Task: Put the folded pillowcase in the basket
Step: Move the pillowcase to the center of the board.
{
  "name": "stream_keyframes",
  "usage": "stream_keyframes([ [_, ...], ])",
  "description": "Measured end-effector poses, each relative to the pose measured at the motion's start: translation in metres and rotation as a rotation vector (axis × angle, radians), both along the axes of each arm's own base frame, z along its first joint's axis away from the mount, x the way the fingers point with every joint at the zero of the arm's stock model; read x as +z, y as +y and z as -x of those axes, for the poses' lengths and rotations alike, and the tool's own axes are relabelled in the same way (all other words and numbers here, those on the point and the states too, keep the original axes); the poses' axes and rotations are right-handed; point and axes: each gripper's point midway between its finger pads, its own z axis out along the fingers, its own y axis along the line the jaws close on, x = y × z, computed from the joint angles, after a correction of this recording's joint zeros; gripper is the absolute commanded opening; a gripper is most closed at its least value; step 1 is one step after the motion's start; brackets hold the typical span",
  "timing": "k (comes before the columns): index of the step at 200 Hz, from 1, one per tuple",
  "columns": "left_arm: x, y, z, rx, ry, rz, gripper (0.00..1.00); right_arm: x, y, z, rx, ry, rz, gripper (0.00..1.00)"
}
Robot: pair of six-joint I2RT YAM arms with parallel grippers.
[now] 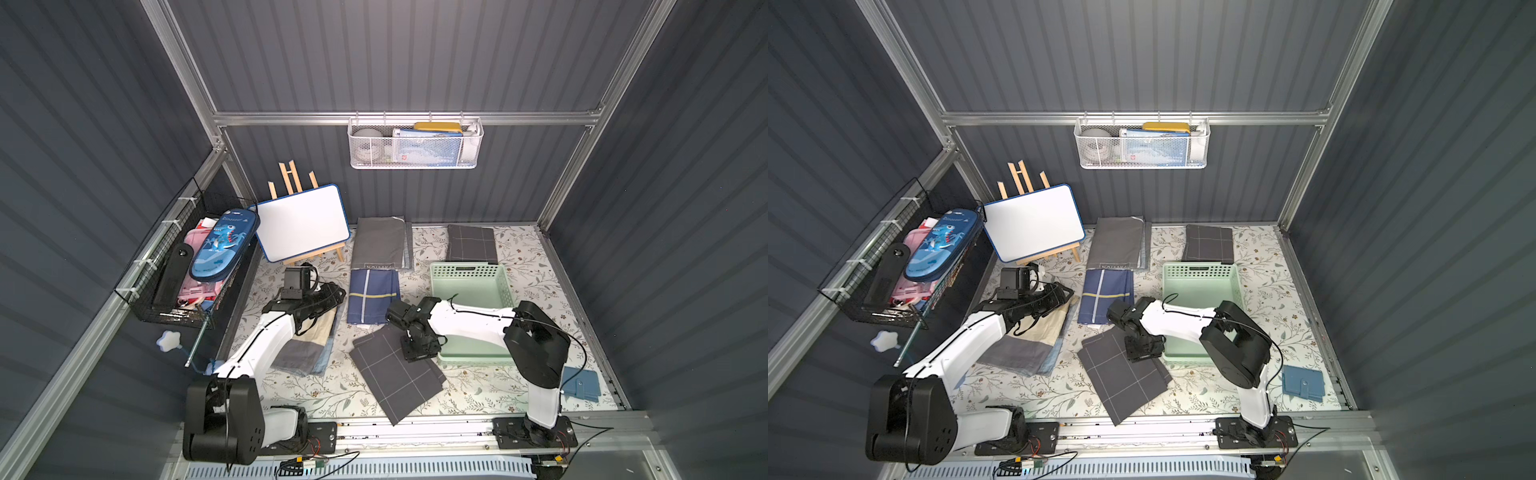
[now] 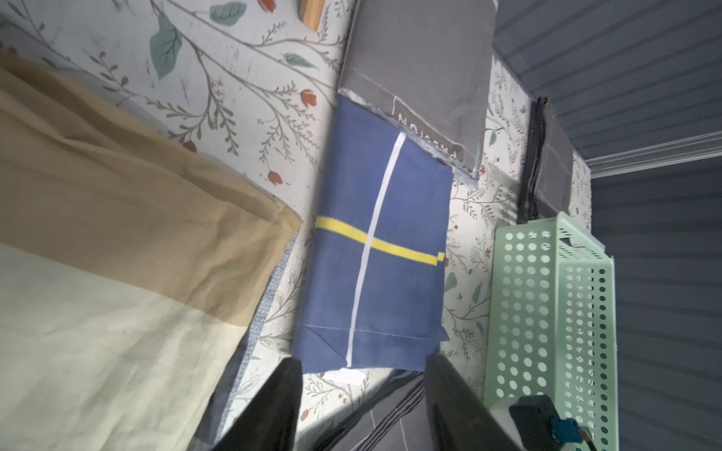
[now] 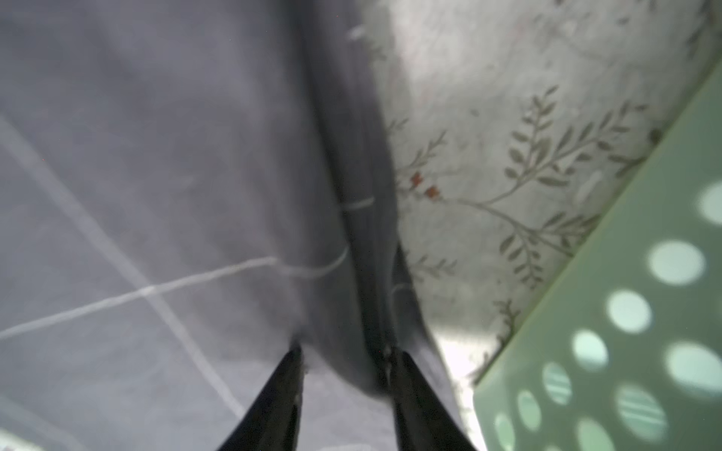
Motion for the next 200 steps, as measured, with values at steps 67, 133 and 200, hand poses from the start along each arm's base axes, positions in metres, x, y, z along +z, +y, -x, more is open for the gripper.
stream_keyframes([
  [67,-0.007,-0.05,0.042,-0.044,0.088,0.149,0.55,0.017,0.032,-0.055,0.071,-0.094,-0.081,0.55],
  [133,-0.019,-0.049,0.067,0.027,0.163,0.212,0.55,-0.025,0.024,-0.075,0.061,-0.021,-0.06,0.11],
  [200,-0.04,-0.047,0.073,0.044,0.223,0.206,0.56,-0.025,-0.015,-0.069,-0.028,-0.031,-0.07,0.0],
])
